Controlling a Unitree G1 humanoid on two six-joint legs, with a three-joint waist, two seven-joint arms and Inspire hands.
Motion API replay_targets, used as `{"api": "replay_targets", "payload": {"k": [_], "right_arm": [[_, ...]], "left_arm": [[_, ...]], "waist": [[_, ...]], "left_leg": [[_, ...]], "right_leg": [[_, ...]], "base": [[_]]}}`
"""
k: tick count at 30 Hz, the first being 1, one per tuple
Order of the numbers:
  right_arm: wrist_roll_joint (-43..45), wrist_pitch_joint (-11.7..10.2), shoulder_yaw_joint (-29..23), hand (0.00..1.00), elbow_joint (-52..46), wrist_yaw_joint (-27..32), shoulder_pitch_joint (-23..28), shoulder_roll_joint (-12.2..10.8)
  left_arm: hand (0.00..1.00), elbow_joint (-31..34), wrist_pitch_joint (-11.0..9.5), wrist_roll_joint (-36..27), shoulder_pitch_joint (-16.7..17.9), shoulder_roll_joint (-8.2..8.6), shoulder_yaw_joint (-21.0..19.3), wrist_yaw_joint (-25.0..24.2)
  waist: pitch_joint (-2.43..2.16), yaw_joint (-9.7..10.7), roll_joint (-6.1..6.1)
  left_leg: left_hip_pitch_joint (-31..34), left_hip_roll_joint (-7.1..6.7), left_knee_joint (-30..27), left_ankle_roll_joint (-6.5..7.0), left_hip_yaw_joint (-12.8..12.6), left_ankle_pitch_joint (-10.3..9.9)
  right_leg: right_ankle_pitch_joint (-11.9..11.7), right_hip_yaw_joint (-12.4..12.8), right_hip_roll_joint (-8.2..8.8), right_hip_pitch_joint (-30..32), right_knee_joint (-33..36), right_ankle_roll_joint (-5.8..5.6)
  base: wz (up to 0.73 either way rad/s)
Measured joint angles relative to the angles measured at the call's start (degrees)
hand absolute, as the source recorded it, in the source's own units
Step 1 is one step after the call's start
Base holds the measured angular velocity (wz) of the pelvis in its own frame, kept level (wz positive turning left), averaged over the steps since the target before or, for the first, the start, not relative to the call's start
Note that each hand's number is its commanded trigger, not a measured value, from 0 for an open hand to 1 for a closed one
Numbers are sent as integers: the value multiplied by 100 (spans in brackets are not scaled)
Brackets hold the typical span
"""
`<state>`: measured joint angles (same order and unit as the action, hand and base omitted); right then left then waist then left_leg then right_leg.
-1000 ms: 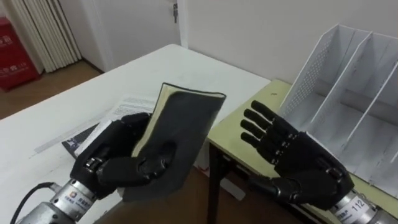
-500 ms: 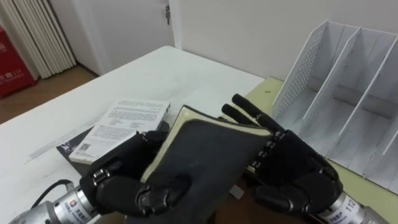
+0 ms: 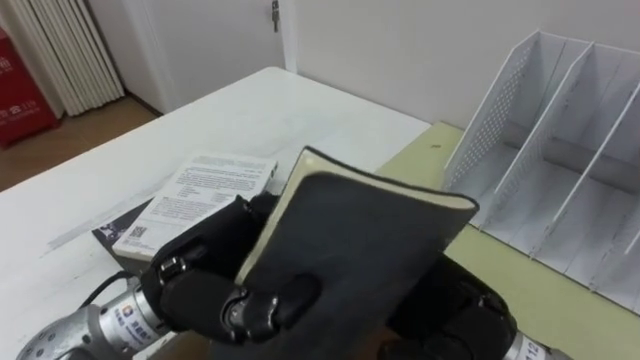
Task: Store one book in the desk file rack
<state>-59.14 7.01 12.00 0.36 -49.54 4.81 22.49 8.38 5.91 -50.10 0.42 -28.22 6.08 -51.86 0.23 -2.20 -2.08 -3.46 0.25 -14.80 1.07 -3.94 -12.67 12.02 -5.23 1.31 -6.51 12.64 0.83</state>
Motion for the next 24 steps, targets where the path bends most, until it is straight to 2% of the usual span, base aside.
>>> {"api": "replay_targets", "payload": {"k": [4,8,10,19,20,21,22,24], "right_arm": [[-11,-139,11,100,67,-37,94,-13],[-24,-124,68,100,68,-250,111,14],[-76,-125,112,100,57,-424,108,17],[-98,-67,270,100,56,-500,99,123],[-108,-63,276,100,55,-501,99,135],[-109,-64,276,100,55,-501,97,150],[-114,-64,286,100,55,-500,96,167],[-137,-64,318,100,55,-500,94,219]], "left_arm": [[100,56,1,1,0,-5,84,50],[100,48,2,2,0,-18,90,118],[100,44,25,0,16,-38,134,115],[100,-61,50,-177,17,-165,348,39],[92,-62,53,-177,18,-166,349,37],[8,-66,55,-175,18,-167,356,37],[0,-70,56,-175,18,-167,364,39],[0,-72,57,-175,18,-197,372,48]], "waist": [[-21,5,-58],[-22,18,-72],[-15,11,-81],[17,5,-106],[18,5,-106],[18,1,-106],[19,-4,-102],[18,-13,-96]], "left_leg": [[-15,17,-1,0,-56,0],[-19,24,1,-2,-71,0],[-19,23,6,-1,-80,0],[-11,27,10,-1,-105,-1],[-13,27,11,-1,-104,-1],[-11,27,17,-1,-105,0],[-11,27,19,-1,-105,0],[-7,25,23,-1,-105,0]], "right_leg": [[0,12,-25,10,9,0],[-1,26,-32,13,12,1],[-1,21,-24,14,10,1],[1,2,-19,16,8,-1],[1,1,-17,22,9,-1],[1,1,-17,53,9,-1],[1,1,-19,60,9,-1],[2,4,-20,52,12,-2]], "base": [[0],[0],[0],[0],[0],[0],[0],[0]]}}
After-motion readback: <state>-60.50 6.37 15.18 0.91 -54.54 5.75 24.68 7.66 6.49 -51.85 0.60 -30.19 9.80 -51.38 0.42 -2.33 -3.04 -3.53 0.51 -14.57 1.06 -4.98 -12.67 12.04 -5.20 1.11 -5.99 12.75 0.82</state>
